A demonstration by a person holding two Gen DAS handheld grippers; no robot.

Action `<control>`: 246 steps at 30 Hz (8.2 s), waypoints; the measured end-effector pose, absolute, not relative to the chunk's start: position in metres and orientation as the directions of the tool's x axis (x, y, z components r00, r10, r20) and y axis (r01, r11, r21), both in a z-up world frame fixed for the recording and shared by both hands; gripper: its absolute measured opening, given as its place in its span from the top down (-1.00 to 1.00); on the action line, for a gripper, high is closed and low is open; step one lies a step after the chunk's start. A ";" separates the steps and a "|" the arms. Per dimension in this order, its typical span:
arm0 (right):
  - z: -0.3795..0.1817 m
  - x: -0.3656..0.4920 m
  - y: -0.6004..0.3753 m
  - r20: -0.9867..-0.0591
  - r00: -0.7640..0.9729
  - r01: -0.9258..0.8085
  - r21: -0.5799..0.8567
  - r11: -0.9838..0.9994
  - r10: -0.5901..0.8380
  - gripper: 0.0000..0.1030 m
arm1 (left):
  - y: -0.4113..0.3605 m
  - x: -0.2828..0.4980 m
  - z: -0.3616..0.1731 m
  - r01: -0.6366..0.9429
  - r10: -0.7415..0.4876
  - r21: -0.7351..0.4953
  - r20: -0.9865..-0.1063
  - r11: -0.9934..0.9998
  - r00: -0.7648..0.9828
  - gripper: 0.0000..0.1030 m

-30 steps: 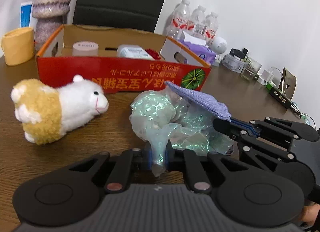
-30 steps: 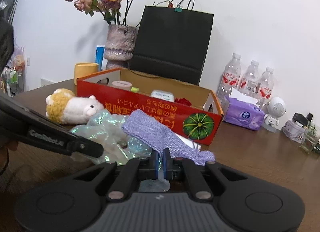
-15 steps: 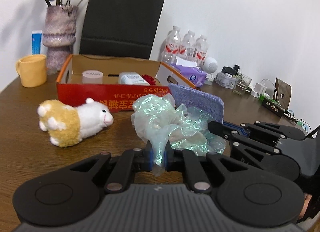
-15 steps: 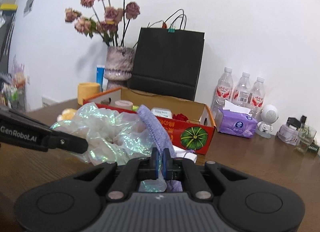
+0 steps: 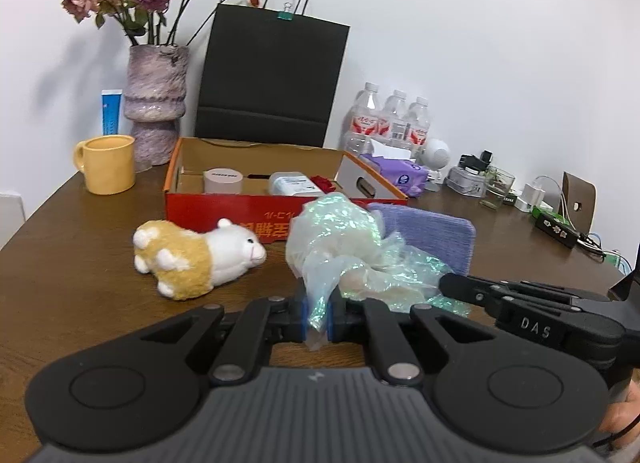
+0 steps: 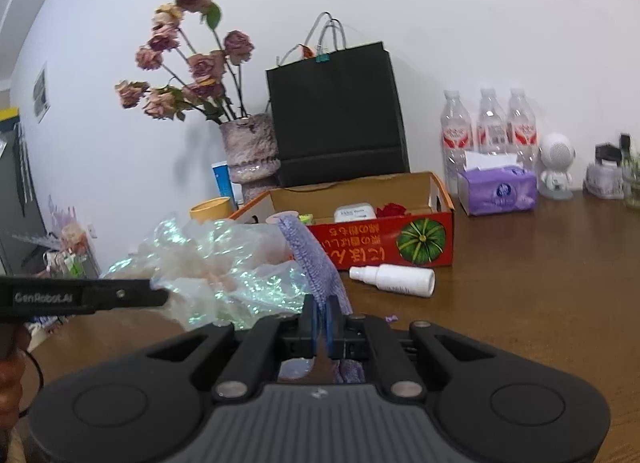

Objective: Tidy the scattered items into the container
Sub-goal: 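Close left tool on iridescent bag while right tool grasps purple pouch, then lift and carry iridescent bag and purple pouch over the cardboard box, then lower bag and pouch into box and open both tools, then lift both open tools out of the box toward the sheep toy and spray bottle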

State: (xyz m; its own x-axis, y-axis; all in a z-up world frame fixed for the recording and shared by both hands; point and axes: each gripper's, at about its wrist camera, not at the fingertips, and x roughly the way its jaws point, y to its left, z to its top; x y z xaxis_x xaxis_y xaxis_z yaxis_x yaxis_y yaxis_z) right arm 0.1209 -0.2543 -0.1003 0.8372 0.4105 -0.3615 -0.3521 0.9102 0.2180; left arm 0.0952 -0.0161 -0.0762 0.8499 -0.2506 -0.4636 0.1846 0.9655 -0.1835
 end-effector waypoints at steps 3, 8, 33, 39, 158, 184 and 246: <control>-0.103 0.124 -0.258 -0.370 0.829 -0.340 0.264 0.903 0.420 0.94 | -0.014 0.093 -0.078 0.158 -0.221 -0.170 -0.476 0.973 0.851 0.84; -0.107 0.129 -0.265 -0.379 0.833 -0.300 0.303 0.905 0.403 0.95 | -0.004 0.087 -0.079 0.134 -0.198 -0.166 -0.473 0.977 0.858 0.85; -0.032 0.087 -0.251 -0.277 0.890 -0.307 0.224 0.925 0.363 0.98 | 0.011 0.047 -0.016 0.141 -0.172 -0.114 -0.339 0.983 0.925 0.85; -0.011 0.082 -0.245 -0.253 0.896 -0.317 0.212 0.924 0.365 0.98 | 0.016 0.049 0.005 0.139 -0.171 -0.117 -0.336 0.983 0.926 0.85; -0.075 0.442 -0.180 -0.744 0.655 -0.190 0.007 0.982 0.132 -0.57 | -0.004 0.402 -0.074 -0.009 -0.076 -0.100 -0.807 0.995 0.586 -0.53; -0.009 0.352 -0.192 -0.651 0.729 -0.219 0.068 0.973 0.210 -1.00 | 0.007 0.302 -0.005 0.051 -0.164 -0.184 -0.678 0.982 0.716 -1.00; -0.062 0.070 -0.265 -0.400 0.893 -0.204 0.051 0.978 0.207 -1.00 | 0.075 0.020 -0.067 0.001 -0.100 -0.236 -0.408 0.972 0.907 -1.00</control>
